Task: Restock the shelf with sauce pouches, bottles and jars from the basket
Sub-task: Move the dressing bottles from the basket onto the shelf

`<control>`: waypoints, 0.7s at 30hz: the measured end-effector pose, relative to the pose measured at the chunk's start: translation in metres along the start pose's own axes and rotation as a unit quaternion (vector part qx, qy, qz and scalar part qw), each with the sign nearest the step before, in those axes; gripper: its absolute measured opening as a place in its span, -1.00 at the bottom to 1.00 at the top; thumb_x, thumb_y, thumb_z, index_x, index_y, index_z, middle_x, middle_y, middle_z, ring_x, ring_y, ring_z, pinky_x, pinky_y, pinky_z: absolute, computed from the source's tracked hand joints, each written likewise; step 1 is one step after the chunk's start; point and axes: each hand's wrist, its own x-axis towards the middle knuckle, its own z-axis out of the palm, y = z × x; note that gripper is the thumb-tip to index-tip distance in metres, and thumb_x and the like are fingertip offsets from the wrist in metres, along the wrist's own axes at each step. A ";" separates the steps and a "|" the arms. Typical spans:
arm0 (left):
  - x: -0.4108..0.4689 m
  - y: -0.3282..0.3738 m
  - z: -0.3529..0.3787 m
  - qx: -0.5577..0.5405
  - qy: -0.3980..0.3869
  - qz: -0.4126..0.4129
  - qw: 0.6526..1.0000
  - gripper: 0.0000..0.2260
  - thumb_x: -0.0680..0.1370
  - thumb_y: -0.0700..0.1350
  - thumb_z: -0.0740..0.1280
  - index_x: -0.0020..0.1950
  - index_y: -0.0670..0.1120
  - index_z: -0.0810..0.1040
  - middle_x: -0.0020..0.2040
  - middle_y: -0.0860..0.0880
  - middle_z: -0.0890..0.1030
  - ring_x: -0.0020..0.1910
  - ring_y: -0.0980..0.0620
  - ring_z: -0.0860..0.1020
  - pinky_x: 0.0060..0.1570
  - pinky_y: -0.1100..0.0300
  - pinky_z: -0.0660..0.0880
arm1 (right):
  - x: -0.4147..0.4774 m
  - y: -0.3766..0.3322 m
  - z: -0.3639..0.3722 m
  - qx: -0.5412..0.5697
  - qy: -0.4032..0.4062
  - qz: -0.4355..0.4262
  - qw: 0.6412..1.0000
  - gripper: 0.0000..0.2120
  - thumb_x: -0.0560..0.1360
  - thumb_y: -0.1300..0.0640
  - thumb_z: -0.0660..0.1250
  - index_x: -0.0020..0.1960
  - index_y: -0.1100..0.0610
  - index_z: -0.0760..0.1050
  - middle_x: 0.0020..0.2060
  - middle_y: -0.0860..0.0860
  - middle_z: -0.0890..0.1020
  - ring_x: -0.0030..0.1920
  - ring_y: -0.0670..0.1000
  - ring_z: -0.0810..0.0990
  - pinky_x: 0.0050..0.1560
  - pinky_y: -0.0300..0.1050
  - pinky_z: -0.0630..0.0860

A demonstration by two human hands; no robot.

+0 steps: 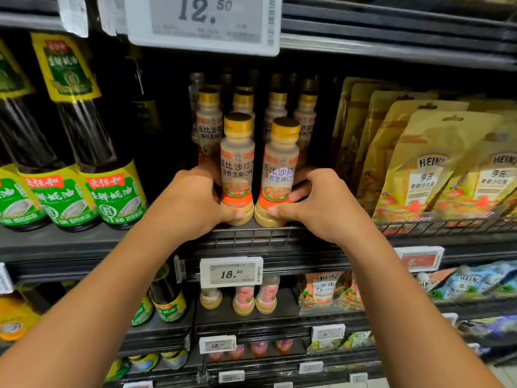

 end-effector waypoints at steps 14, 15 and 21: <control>0.055 0.061 0.030 0.231 -0.046 -0.024 0.972 -0.45 0.52 0.00 0.48 0.44 -0.09 0.38 0.40 -0.13 0.46 0.36 -0.18 0.46 0.33 -0.06 0.42 | 0.041 0.020 -0.022 -0.102 0.009 0.035 0.994 -0.51 0.38 0.03 0.58 0.26 0.08 0.56 0.16 0.07 0.64 0.13 0.12 0.62 0.08 -0.13 0.51; 0.059 0.062 0.033 0.229 -0.040 -0.017 0.972 -0.52 0.55 -0.04 0.44 0.42 -0.11 0.40 0.38 -0.13 0.48 0.33 -0.17 0.47 0.31 -0.02 0.43 | 0.048 0.019 -0.022 -0.133 -0.009 0.039 0.990 -0.51 0.42 0.03 0.56 0.30 0.09 0.54 0.22 0.08 0.62 0.19 0.14 0.60 0.10 -0.15 0.49; 0.080 0.060 0.041 0.228 -0.012 0.004 0.974 -0.68 0.65 -0.08 0.28 0.39 -0.14 0.45 0.34 -0.18 0.50 0.28 -0.22 0.51 0.19 -0.02 0.47 | 0.067 0.017 -0.022 -0.090 -0.002 0.035 0.995 -0.43 0.40 0.02 0.58 0.34 0.16 0.54 0.24 0.13 0.63 0.23 0.16 0.60 0.26 -0.03 0.51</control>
